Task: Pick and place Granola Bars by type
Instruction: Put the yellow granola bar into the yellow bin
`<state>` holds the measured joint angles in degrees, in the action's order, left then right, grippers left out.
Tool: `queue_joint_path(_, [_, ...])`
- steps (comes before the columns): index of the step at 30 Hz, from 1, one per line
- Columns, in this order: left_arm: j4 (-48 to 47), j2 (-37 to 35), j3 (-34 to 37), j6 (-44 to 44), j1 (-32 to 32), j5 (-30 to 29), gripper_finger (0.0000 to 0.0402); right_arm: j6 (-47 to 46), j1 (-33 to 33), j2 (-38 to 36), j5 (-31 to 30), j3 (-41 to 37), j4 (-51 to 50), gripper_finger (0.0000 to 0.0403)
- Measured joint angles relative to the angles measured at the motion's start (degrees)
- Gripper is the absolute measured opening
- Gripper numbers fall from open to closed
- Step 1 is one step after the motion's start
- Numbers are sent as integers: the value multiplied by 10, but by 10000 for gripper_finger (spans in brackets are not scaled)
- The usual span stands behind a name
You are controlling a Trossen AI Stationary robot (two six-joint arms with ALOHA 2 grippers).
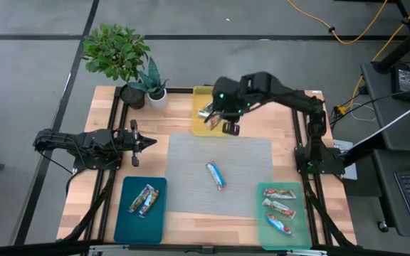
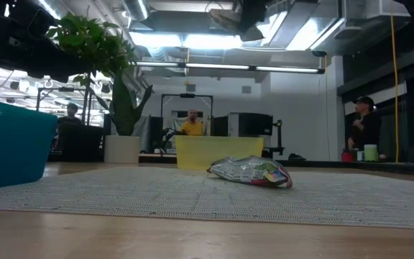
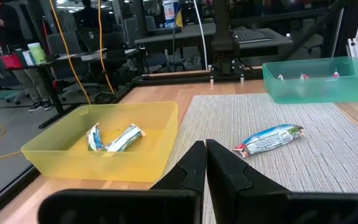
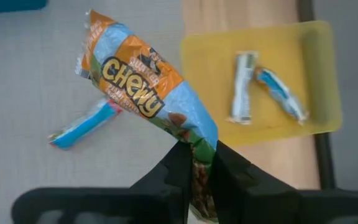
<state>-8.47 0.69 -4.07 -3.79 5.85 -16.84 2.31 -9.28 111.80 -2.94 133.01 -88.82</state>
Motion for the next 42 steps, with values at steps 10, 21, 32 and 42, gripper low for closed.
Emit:
queue_joint_path(10, [0,0,0,0,0,0,8,113,-106,-1,43,0,48,51])
queue_joint_path(21, [0,0,0,0,0,0,5,161,-218,9,77,-2,86,51])
queue_joint_path(32, [0,0,0,0,0,0,4,162,-229,108,91,-2,106,51])
queue_joint_path(42, [0,0,0,0,0,0,8,159,-207,185,91,-2,124,51])
